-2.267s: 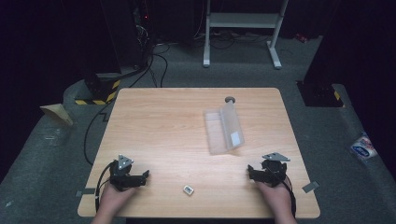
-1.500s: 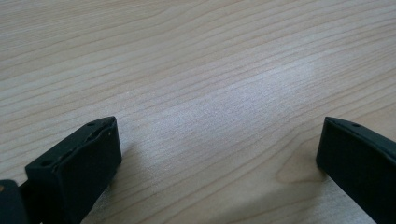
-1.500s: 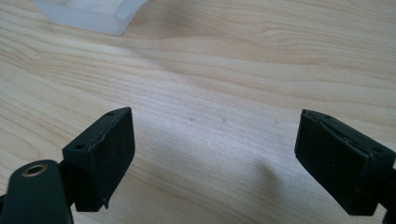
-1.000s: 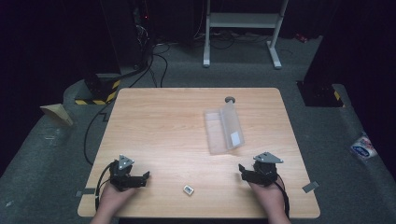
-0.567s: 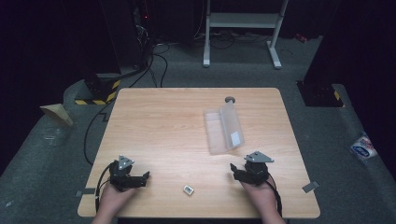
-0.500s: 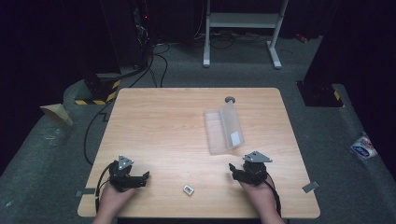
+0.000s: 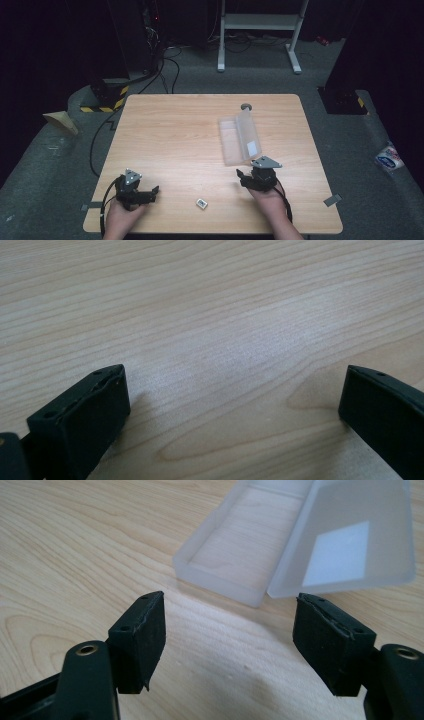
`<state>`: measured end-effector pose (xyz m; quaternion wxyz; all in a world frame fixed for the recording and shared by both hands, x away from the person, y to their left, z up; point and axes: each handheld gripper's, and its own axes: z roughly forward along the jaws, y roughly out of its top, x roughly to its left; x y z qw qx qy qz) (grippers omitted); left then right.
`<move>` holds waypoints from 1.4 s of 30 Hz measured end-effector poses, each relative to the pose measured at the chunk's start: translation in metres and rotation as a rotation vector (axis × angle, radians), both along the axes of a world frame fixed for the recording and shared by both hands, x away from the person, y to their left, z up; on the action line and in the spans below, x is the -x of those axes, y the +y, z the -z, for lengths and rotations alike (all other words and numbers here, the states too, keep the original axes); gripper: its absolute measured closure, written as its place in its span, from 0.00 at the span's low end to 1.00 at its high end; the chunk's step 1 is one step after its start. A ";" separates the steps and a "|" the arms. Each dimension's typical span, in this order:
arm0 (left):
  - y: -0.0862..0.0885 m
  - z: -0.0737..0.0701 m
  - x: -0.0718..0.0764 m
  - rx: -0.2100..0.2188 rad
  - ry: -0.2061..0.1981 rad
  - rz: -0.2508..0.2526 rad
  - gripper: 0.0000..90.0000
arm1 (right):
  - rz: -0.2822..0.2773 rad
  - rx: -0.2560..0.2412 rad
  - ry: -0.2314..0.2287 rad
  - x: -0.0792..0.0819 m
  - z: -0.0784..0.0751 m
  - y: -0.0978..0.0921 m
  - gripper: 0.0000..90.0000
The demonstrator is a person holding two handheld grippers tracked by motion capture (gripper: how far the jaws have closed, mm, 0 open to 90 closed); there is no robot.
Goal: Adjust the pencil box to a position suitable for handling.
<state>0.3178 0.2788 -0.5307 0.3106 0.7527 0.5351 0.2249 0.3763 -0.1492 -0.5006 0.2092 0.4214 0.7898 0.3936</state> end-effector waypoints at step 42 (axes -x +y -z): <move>-0.001 0.000 0.012 0.007 0.001 -0.019 0.01 | -0.053 0.019 0.006 -0.057 0.011 0.065 0.71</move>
